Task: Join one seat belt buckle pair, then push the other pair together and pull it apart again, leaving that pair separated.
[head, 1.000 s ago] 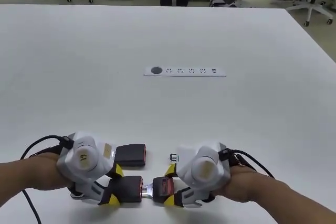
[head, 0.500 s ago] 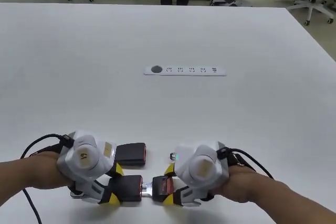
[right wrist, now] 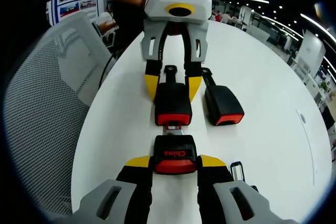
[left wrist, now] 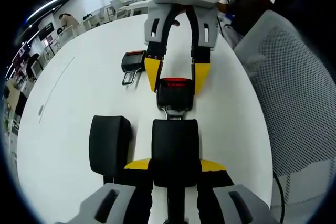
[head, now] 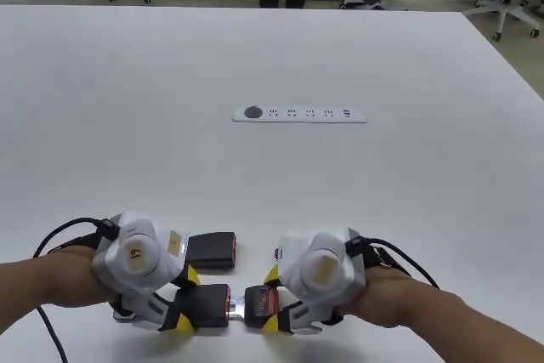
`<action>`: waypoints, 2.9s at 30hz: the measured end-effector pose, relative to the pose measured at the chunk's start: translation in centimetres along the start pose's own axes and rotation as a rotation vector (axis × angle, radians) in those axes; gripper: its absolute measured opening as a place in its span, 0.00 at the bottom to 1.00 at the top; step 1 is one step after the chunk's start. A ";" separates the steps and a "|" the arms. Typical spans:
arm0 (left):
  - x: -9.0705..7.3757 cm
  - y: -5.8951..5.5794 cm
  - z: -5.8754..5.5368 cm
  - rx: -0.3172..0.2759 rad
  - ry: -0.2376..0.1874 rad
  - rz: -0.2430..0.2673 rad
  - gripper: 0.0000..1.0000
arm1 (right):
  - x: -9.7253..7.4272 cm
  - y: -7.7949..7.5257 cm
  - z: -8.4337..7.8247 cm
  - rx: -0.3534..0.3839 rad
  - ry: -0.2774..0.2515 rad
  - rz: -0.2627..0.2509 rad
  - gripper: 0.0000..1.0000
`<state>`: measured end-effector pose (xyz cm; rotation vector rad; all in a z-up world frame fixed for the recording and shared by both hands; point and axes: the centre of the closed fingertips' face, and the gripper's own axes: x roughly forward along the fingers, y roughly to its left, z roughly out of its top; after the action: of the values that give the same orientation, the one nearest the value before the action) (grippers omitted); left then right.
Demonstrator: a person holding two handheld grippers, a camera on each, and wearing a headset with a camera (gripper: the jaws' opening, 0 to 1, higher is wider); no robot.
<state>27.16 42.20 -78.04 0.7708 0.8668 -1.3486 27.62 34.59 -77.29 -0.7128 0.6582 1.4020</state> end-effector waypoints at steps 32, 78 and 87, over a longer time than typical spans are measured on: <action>0.1 0.1 0.0 -0.004 0.021 0.001 0.32 | 0.9 0.6 1.1 0.028 0.003 -0.008 0.28; 0.0 0.0 -0.2 0.033 0.016 0.014 0.34 | 0.9 0.4 0.8 -0.051 -0.049 -0.033 0.31; -0.9 0.2 -0.3 0.003 0.021 0.040 0.40 | 0.2 0.5 1.0 -0.032 -0.047 -0.021 0.38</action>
<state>27.35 42.90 -77.37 0.8020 0.8616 -1.3087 27.16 35.48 -76.84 -0.7081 0.5911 1.4083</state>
